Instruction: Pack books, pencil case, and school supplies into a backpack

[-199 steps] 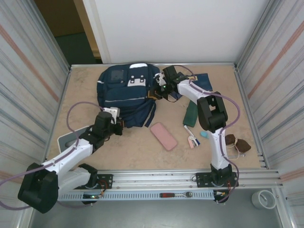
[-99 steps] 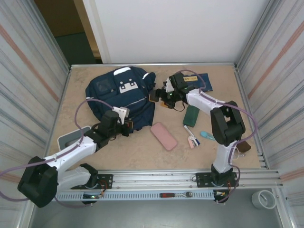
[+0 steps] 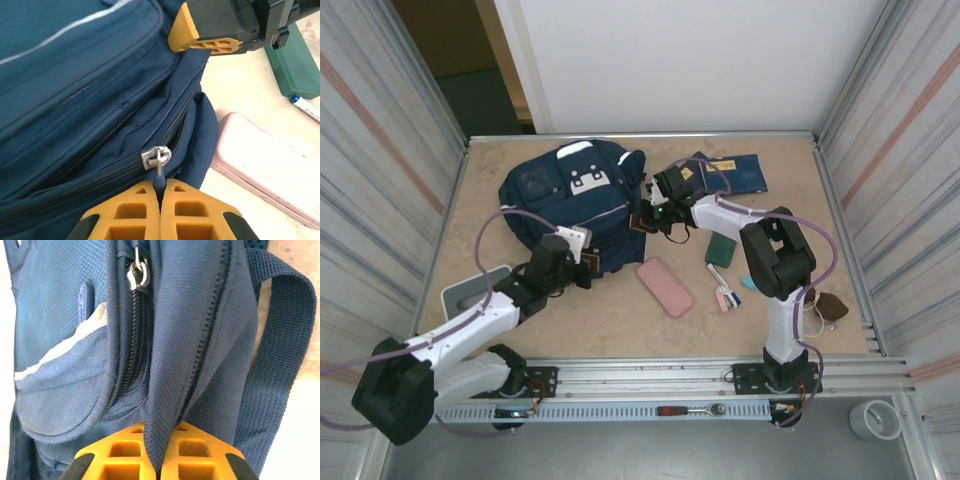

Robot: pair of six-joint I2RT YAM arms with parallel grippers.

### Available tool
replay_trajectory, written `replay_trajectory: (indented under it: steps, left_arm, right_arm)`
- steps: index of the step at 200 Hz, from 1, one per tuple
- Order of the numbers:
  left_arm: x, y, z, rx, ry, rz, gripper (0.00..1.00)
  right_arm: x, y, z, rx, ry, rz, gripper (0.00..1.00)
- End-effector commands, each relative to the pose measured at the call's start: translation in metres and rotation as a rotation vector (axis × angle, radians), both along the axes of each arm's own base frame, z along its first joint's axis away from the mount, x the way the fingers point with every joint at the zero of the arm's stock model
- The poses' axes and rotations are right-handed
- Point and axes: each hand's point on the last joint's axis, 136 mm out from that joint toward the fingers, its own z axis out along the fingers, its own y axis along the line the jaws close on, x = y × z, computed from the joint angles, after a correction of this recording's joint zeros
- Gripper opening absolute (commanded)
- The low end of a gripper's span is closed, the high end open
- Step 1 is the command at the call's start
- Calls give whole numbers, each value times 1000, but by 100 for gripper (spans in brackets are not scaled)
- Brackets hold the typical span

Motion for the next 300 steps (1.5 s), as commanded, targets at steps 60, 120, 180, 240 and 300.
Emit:
replay_trajectory:
  steps: [60,120,180,240,300]
  left_arm:
    - [9,62,-10,35,28,205,0]
    - [19,-5,30,-126,-46,16,0]
    - [28,-12,32,-134,-67,15,0]
    - [23,-5,24,-95,-43,37,0]
    - [27,73,-3,-52,-6,273,0]
  right_arm:
    - [61,-15,36,36,-106,41,0]
    - [86,-34,59,-36,-148,-43,52]
    - [-9,-30,36,121,-60,-81,85]
    - [-25,15,8,196,15,-63,41]
    - [0,-22,40,194,-36,-30,5]
